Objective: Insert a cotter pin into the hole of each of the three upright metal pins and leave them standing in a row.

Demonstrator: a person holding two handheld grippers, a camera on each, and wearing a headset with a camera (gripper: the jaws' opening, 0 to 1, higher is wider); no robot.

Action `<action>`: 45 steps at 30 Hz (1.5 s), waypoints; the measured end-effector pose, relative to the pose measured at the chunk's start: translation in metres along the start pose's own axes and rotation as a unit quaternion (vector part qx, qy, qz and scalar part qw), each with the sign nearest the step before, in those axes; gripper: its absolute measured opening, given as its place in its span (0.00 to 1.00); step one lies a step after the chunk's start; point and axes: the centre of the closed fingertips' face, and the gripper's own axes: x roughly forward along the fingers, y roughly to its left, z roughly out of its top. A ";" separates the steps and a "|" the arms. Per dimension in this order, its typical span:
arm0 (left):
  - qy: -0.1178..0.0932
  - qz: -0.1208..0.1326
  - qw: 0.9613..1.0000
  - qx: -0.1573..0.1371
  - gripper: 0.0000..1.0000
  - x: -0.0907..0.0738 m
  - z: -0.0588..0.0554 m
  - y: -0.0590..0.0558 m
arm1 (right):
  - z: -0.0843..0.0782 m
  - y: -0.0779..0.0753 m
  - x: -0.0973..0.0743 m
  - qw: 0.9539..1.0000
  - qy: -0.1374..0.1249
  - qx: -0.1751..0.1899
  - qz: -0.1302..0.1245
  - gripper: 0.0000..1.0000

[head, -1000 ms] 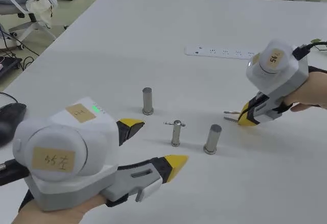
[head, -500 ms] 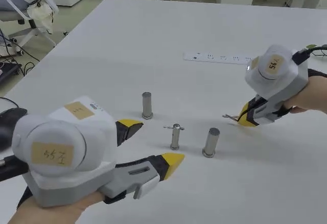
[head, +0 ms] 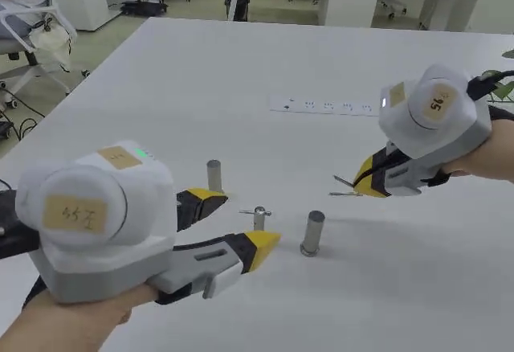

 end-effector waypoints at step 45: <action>0.011 -0.095 0.982 -0.161 0.13 0.014 0.018 -0.035 | 0.081 0.084 -0.037 0.989 -0.089 -0.118 0.013 0.03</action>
